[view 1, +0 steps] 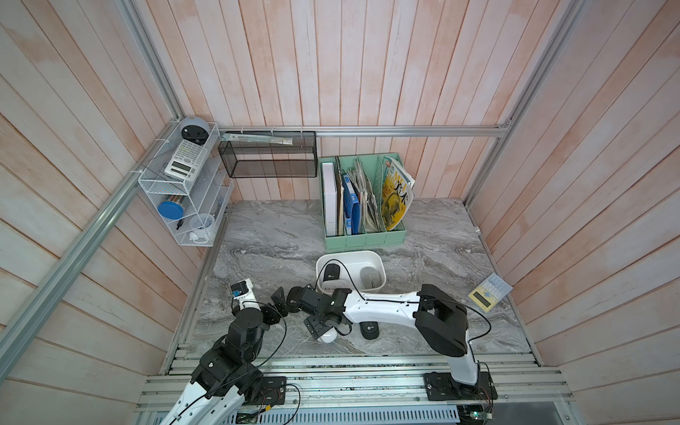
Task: Take out the mouse from the storage box
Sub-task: Place the mouse at the center of the board, then pick up the mouse from the storage box.
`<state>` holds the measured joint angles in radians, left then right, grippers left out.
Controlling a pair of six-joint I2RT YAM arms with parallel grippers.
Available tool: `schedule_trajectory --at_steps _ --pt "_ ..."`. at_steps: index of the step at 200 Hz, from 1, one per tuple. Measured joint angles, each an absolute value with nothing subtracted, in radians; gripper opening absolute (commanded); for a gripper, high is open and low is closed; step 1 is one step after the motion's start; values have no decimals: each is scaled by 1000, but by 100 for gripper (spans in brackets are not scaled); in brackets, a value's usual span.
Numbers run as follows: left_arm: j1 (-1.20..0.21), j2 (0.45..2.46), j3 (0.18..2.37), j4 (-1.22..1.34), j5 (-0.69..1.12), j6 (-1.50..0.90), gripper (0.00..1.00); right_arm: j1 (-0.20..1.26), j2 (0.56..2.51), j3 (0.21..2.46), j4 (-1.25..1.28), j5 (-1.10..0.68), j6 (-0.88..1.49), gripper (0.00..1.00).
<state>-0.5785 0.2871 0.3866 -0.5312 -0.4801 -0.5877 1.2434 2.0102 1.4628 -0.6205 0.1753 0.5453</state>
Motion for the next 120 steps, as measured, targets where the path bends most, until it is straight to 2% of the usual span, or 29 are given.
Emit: schedule_trajectory --at_steps 85,120 --pt "-579 440 389 -505 -475 -588 100 1235 1748 1345 -635 344 545 85" --pt "-578 682 481 -500 -394 -623 100 1173 1585 1196 -619 406 530 85"
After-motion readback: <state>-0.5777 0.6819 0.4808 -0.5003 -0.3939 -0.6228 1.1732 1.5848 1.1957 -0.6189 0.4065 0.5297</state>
